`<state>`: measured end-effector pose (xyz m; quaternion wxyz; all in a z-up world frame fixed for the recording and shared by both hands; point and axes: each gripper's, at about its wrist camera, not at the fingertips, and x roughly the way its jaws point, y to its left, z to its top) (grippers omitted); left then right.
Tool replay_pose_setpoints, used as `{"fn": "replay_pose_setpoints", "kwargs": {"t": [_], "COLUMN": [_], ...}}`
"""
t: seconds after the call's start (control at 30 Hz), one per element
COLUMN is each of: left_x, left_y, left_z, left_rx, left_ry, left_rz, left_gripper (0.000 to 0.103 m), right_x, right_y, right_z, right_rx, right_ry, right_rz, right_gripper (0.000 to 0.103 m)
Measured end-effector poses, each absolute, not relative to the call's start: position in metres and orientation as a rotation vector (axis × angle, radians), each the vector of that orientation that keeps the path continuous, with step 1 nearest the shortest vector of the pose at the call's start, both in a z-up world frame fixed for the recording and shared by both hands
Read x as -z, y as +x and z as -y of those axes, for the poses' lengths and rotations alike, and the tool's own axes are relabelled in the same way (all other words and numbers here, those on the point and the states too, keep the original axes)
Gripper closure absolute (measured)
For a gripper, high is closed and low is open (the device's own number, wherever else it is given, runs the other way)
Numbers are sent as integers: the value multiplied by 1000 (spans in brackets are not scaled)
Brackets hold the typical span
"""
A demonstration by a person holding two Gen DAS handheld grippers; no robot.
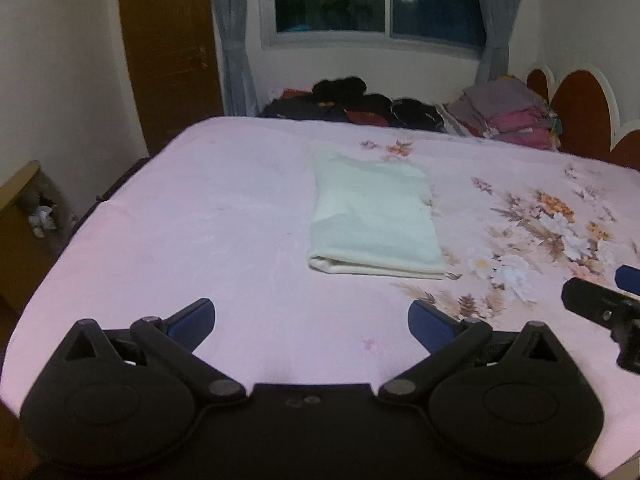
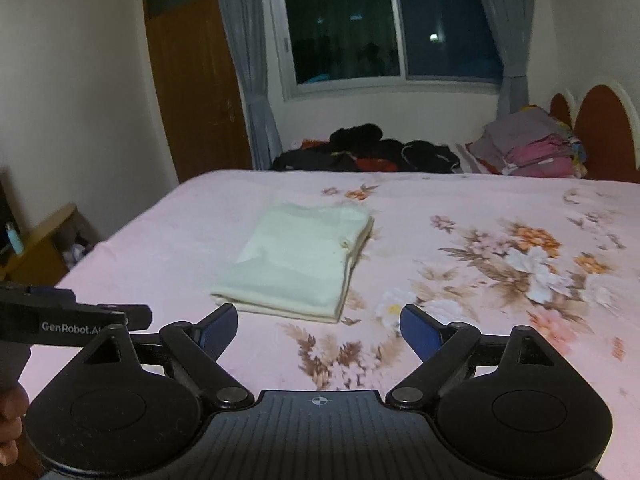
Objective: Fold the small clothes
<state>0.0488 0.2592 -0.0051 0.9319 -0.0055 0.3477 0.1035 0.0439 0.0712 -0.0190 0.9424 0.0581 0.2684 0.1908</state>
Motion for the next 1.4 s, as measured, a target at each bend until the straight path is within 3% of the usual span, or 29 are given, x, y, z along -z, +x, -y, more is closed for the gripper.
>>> {"fn": "replay_pose_setpoints", "kwargs": {"t": [0.07,0.13,0.2,1.4], "left_x": [-2,-7,-12,-24], "left_y": [35,27,15,-1], "left_z": [-256,-254,-251,-241], "left_rx": [-208,-201,-201,-205], "left_ry": [-32,-45,-39,-35], "left_rz": [-703,-699,-675,-625], "left_gripper": [0,0,0,0], "right_x": [10,2,-6,-17], "right_y": [30,15,3,-13], "right_z": [-64,-57,-53,-45], "right_rx": [-375,-371,-375,-375], "right_ry": [126,144,153,166], "right_rz": [-537,-512,-488,-456], "right_gripper": [15,3,1,1]}}
